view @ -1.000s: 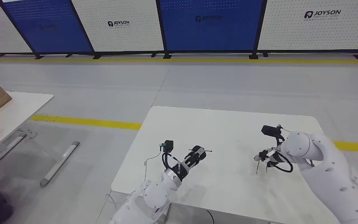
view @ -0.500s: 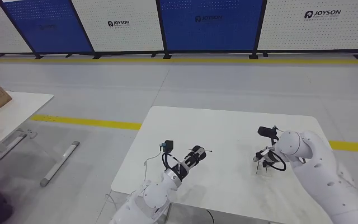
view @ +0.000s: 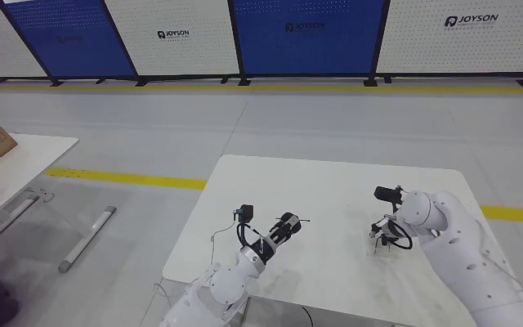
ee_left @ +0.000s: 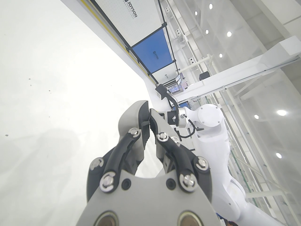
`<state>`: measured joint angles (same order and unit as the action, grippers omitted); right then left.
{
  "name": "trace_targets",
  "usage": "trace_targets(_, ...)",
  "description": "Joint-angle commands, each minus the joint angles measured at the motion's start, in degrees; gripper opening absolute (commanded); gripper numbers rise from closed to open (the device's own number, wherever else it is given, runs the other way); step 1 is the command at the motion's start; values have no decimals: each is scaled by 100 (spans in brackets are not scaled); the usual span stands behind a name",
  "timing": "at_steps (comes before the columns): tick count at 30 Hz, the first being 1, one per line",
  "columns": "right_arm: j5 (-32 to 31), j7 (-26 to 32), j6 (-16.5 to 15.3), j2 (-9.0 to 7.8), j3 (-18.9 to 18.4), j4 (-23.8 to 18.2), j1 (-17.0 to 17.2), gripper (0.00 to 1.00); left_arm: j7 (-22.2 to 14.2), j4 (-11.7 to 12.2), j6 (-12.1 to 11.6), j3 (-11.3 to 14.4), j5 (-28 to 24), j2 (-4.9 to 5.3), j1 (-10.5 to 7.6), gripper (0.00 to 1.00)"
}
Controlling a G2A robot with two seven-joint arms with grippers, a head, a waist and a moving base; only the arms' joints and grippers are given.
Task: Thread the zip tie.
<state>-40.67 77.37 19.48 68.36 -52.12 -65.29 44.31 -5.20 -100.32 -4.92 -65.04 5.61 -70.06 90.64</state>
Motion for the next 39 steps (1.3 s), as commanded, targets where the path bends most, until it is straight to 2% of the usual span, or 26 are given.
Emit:
trace_targets(1,-59,24,0,33,-35,35,7,24,0,0,0,0,0,0,0,0)
trace_targets(5,-202,113,0,104,-96,111,8,23,0,0,0,0,0,0,0,0)
trace_targets(9,-307,192,0,166,-155,146,11,17,0,0,0,0,0,0,0,0)
trace_targets(11,-366,227,0,196,-189,176,10,12,0,0,0,0,0,0,0,0)
trace_targets(13,-412,227,0,221,-209,206,13,0,0,0,0,0,0,0,0,0)
trace_targets(18,-480,227,0,277,-256,221,34,0,0,0,0,0,0,0,0,0)
trace_targets(22,-563,227,0,275,-362,36,152,0,0,0,0,0,0,0,0,0)
trace_targets(27,-692,227,0,192,-660,-490,508,0,0,0,0,0,0,0,0,0)
trace_targets(30,-822,227,0,126,-903,-947,803,0,0,0,0,0,0,0,0,0)
trace_targets(34,-945,171,0,47,-1378,-1704,1304,0,0,0,0,0,0,0,0,0)
trace_targets(39,-746,-608,0,-9,-2127,-2901,2201,0,0,0,0,0,0,0,0,0)
